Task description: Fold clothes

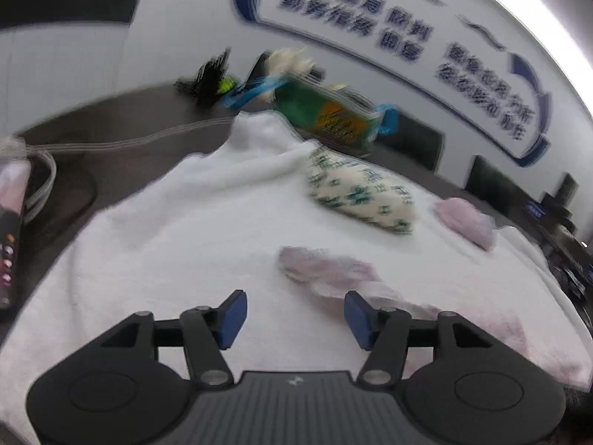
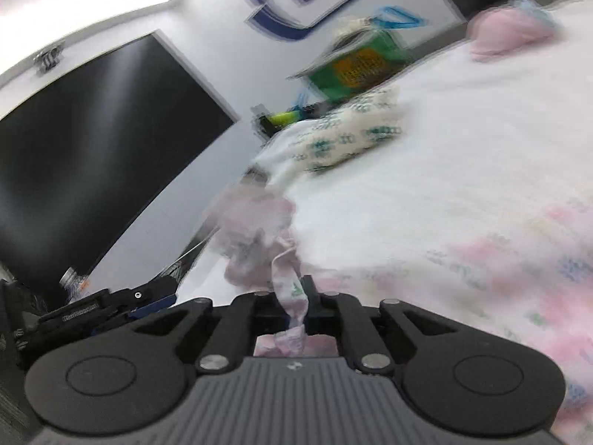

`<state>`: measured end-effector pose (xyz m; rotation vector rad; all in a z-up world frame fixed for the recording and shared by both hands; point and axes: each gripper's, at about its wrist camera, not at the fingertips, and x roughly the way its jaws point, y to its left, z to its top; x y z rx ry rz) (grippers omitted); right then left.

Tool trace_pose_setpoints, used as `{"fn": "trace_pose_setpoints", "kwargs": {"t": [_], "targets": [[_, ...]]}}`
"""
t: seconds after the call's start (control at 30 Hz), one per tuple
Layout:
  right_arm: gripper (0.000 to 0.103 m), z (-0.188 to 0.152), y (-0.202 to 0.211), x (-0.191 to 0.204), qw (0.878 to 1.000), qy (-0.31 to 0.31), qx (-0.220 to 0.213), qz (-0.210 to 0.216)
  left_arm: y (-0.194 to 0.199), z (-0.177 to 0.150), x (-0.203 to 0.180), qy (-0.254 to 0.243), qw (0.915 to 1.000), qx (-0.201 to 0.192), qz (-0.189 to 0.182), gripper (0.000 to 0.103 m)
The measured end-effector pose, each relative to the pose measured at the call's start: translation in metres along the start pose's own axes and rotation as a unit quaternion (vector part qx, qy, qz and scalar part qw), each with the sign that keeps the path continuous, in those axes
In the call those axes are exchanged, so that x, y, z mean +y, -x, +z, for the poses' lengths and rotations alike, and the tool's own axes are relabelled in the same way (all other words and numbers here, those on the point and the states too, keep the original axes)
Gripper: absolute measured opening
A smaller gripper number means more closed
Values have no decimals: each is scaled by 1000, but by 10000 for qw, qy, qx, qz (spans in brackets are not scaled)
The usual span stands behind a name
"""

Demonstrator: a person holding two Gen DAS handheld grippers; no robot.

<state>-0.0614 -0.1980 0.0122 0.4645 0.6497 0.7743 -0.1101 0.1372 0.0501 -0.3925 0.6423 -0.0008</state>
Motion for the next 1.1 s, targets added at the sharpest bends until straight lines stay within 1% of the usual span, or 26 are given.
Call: {"fn": "trace_pose_setpoints", "kwargs": {"t": [0.07,0.1,0.13,0.23,0.27,0.3,0.33,0.37,0.4,0.47,0.5,0.53,0.6,0.63,0.67,0.73,0.77,0.8,0.83,0.87,0.9,0.93,0.97,1.0,1.03,1.1], "targets": [[8,-5,4,-6,9999,-79,-53,-135,-21,6,1,275,9992,291,-52,57],[8,-8,6,-9,9997,-118,-79,-202,-30,9,0,404,9984,379,-134,57],[8,-11,8,-12,9995,-158,-106,-270,-37,10,0,509,9977,405,-188,58],[8,-17,12,-18,9988,-195,-151,-413,-53,15,-8,691,9965,379,-270,63],[8,-16,11,-17,9991,-120,-128,-395,-56,16,-12,697,9964,355,-319,62],[8,-16,10,-15,9992,-57,-119,-378,-56,16,-19,594,9969,298,-414,59],[8,-16,8,-13,9993,-4,-106,-361,-55,15,-26,491,9972,241,-510,44],[8,-15,6,-11,9994,48,-90,-342,-54,15,-33,388,9972,184,-605,4],[8,-14,7,-8,9993,118,-131,-315,-53,15,-40,285,9971,127,-700,1],[8,-14,12,-3,9990,274,-262,-251,-51,14,-54,79,9960,12,-889,1],[8,-14,14,0,9986,351,-328,-219,-48,13,-62,-50,9948,-78,-1016,1],[8,-15,20,3,9976,451,-500,-181,-39,11,-74,-241,9918,-253,-1227,1],[7,-17,41,11,9917,726,-1052,-151,-20,6,-97,-613,9824,-571,-1672,1],[7,-19,51,14,9877,874,-1276,-229,-15,2,-109,-824,9751,-620,-1965,1],[7,-22,61,18,9832,1025,-1473,-345,-12,-5,-121,-1165,9661,-615,-2219,2],[7,-27,76,20,9765,1121,-1718,-658,-7,-19,-147,-1862,9435,-585,-2679,4],[8,-31,83,19,9745,1089,-1784,-819,-9,-30,-160,-2265,9322,-485,-2781,9],[8,-34,88,15,9742,942,-1797,-988,-14,-41,-171,-2639,9211,-316,-2845,13],[11,-37,93,10,9742,746,-1785,-1160,-19,-51,-181,-2945,9107,-139,-2894,22],[19,-40,96,5,9742,578,-1753,-1297,-27,-59,-187,-3086,9054,61,-2914,27],[25,-44,99,-1,9740,424,-1712,-1419,-35,-67,-191,-3185,9008,243,-2941,28],[36,-47,102,-7,9735,270,-1670,-1541,-44,-71,-191,-3166,8999,407,-2972,32],[37,-50,107,-11,9718,194,-1667,-1657,-52,-73,-190,-3106,9010,628,-2965,37],[37,-54,112,-13,9686,167,-1732,-1775,-59,-74,-188,-3040,9016,827,-2964,37],[38,-56,119,-15,9645,184,-1848,-1876,-63,-76,-185,-2990,9014,949,-2985,37],[39,-61,132,-17,9554,253,-2102,-2060,-63,-82,-182,-3031,8977,1074,-3012,38]]}}
